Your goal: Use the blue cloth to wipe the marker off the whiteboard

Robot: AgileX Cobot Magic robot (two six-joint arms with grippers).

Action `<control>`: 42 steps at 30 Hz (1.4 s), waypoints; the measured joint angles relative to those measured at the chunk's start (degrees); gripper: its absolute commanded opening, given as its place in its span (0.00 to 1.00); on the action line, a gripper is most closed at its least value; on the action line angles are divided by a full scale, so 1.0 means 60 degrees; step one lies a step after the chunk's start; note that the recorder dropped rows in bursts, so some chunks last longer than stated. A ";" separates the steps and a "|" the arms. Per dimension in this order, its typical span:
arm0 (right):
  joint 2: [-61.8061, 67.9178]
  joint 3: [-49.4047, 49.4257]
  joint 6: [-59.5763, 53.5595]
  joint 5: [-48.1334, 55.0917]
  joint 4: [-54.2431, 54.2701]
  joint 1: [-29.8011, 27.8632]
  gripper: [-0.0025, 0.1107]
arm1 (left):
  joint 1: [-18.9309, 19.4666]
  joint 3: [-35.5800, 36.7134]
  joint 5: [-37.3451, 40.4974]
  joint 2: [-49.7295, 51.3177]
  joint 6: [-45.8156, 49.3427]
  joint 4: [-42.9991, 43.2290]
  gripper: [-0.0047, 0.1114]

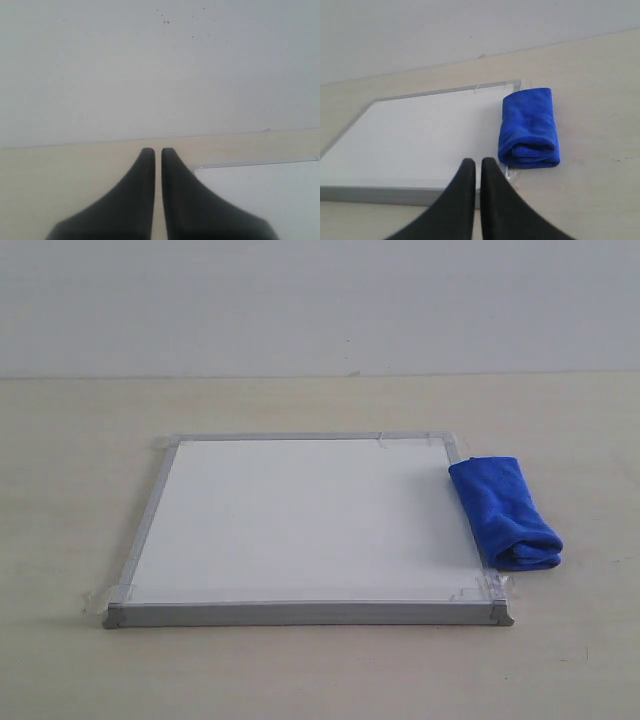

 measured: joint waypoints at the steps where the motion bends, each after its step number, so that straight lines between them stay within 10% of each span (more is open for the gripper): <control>1: 0.0000 0.0000 -0.0338 0.0096 -0.0010 0.0000 0.02 | 0.0000 0.0000 0.0000 0.0000 0.0000 0.0000 0.08; 42: -0.0014 0.0000 -0.1694 0.0500 -0.0421 0.0000 0.02 | 0.0000 0.0000 0.0000 0.0000 0.0000 0.0000 0.08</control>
